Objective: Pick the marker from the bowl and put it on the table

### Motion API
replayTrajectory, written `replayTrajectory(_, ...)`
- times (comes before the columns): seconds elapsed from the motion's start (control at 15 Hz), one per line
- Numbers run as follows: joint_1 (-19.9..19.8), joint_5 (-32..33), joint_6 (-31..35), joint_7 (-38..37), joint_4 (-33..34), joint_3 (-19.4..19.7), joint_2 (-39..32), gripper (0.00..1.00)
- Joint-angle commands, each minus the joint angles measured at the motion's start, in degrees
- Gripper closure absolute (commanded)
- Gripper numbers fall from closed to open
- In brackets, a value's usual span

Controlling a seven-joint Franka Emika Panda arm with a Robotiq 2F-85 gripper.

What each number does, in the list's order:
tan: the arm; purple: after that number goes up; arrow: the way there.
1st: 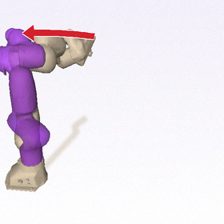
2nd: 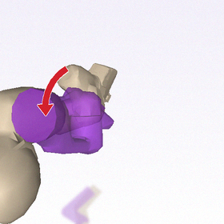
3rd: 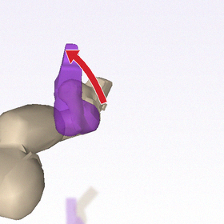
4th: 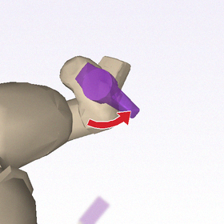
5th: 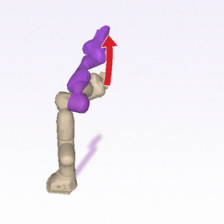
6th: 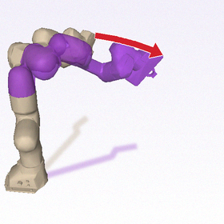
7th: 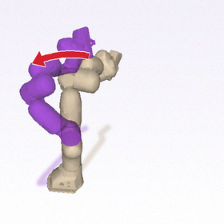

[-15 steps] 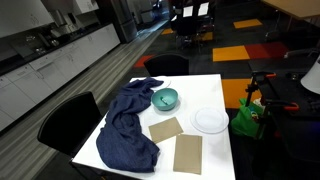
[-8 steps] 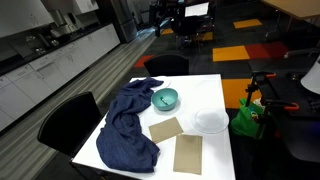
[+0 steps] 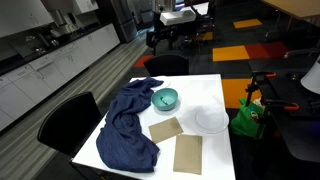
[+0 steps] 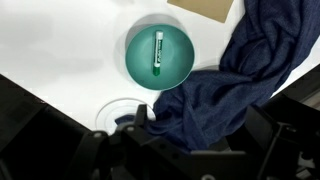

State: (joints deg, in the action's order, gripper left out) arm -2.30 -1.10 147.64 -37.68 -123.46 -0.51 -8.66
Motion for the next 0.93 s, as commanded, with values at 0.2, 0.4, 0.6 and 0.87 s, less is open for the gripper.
replayTrajectory(0.2, 2.7, -0.1, 2.6, -0.2, 3.4, 3.4, -8.9, 0.0)
replayTrajectory(0.4, 3.0, -1.0, 3.2, 0.6, 4.9, 4.1, -13.0, 0.0)
replayTrajectory(0.6, 3.7, -1.2, 3.7, 0.6, 6.6, 5.0, -17.0, 0.0)
replayTrajectory(0.87, 4.2, -2.0, 3.6, 1.1, 9.4, 5.5, -21.8, 0.0)
